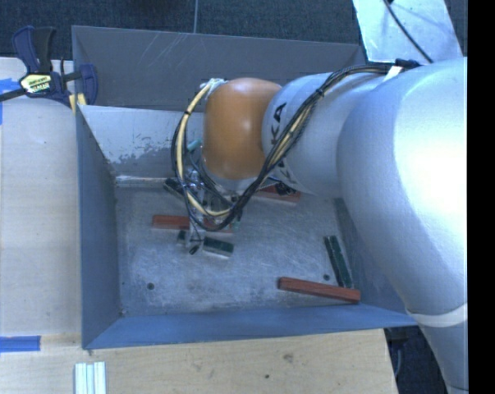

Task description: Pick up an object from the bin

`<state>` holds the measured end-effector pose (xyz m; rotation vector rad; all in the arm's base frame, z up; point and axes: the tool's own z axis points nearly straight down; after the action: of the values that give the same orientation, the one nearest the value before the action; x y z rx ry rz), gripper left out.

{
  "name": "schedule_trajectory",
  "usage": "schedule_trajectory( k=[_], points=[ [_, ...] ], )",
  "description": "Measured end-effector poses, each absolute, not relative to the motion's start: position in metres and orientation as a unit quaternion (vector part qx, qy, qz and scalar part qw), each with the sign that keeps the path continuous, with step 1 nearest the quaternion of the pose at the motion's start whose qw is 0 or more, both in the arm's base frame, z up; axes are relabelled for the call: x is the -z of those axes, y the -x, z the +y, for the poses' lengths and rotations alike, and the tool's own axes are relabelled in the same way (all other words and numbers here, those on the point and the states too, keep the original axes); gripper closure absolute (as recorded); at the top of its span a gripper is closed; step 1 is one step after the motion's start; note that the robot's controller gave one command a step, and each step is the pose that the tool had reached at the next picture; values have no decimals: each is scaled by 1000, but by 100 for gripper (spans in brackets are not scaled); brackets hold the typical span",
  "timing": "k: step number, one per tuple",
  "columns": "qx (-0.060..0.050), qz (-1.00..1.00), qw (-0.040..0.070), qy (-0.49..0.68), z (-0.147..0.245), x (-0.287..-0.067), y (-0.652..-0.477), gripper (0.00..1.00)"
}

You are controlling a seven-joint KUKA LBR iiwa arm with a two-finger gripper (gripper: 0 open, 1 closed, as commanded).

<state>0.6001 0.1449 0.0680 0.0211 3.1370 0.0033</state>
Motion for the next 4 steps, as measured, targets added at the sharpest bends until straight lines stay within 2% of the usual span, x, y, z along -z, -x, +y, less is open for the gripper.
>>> schedule_trajectory(
  k=[1, 2, 3, 4],
  points=[
    [-1, 999, 1, -47, 164, -102, -572, 0],
    [0, 994, -1, -113, 154, -110, -567, 0],
    [-1, 980, 1, -200, 158, -71, -559, 0],
    [-2, 980, 3, -199, 158, -73, -561, 0]
  ],
)
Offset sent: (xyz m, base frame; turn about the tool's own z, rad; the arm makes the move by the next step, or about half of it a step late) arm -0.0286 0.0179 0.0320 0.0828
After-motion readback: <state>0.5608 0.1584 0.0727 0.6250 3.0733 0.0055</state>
